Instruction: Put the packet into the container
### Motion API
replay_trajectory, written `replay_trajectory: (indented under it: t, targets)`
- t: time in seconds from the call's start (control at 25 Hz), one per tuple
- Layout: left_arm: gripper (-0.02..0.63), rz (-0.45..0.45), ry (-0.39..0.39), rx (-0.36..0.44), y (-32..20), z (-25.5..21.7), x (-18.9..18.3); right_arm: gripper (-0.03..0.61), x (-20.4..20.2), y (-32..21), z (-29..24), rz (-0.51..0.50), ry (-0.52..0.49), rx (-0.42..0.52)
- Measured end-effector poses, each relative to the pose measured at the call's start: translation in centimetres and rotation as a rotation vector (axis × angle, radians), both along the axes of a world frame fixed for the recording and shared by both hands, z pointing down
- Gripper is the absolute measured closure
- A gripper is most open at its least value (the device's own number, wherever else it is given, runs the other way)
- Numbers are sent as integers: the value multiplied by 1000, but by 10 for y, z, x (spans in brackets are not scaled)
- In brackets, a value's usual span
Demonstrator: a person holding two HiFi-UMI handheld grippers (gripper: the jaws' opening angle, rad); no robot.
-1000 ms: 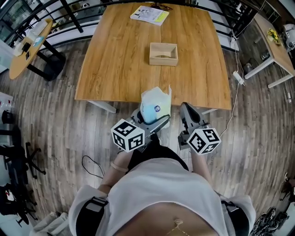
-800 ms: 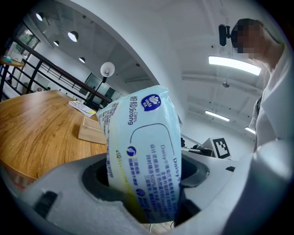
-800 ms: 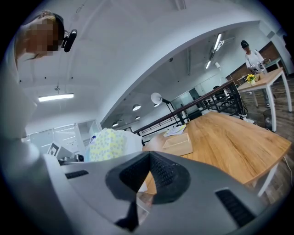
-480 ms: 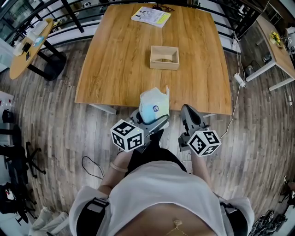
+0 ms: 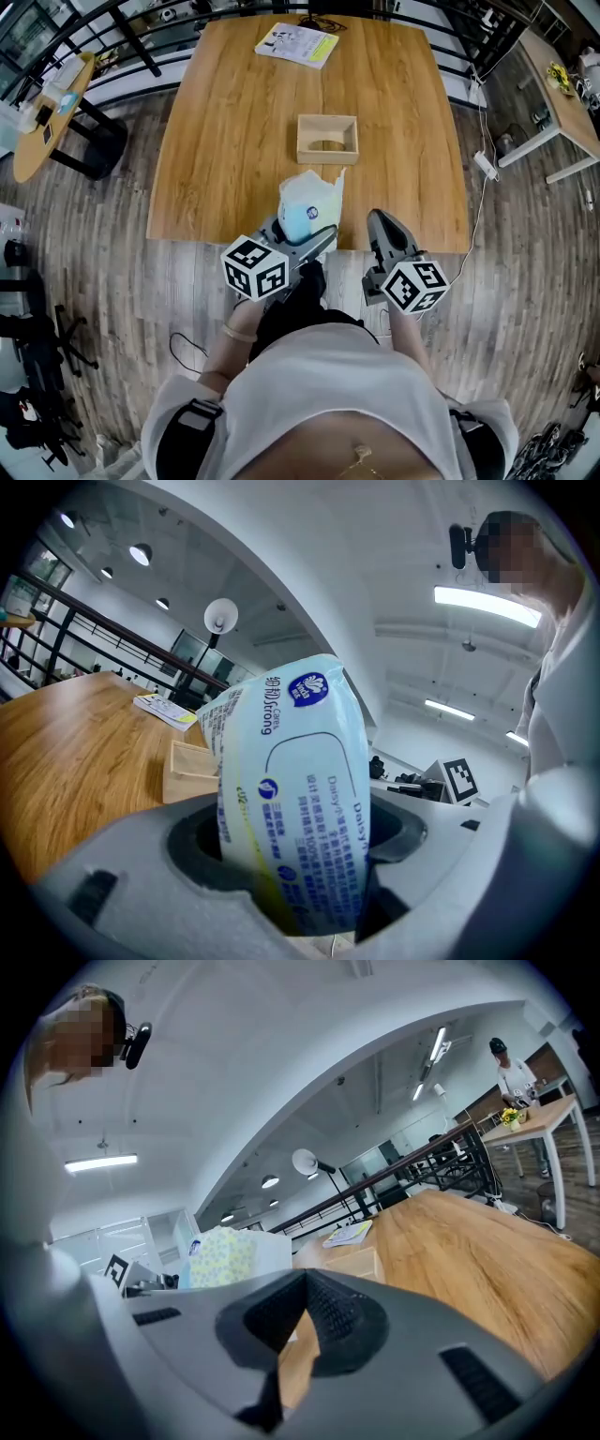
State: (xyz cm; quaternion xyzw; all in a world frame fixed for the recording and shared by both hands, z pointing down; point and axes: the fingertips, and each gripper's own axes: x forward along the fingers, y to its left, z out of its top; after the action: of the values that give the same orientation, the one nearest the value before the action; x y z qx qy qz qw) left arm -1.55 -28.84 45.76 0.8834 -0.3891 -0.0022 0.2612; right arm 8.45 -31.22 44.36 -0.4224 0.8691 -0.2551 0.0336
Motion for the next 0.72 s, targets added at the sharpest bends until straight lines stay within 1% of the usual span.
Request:
replay_trajectory:
  t: [0.24,0.48,0.6,0.72]
  targets:
    - [285,-4,-14,6,-54,-8,-13,568,-7,-48,-7,9,-9,-9]
    - [285,18,-42,-5,-94,-14,-27,568,-21,-76,-5,4,-23,-40]
    - [285,43,-62,-17,-113,-14,-33,568,-26,-91,-5,1,-15,-42]
    - [284,93,-114,-21,-130,-11,-35,568,-27,-105,-2,6,-7,-45]
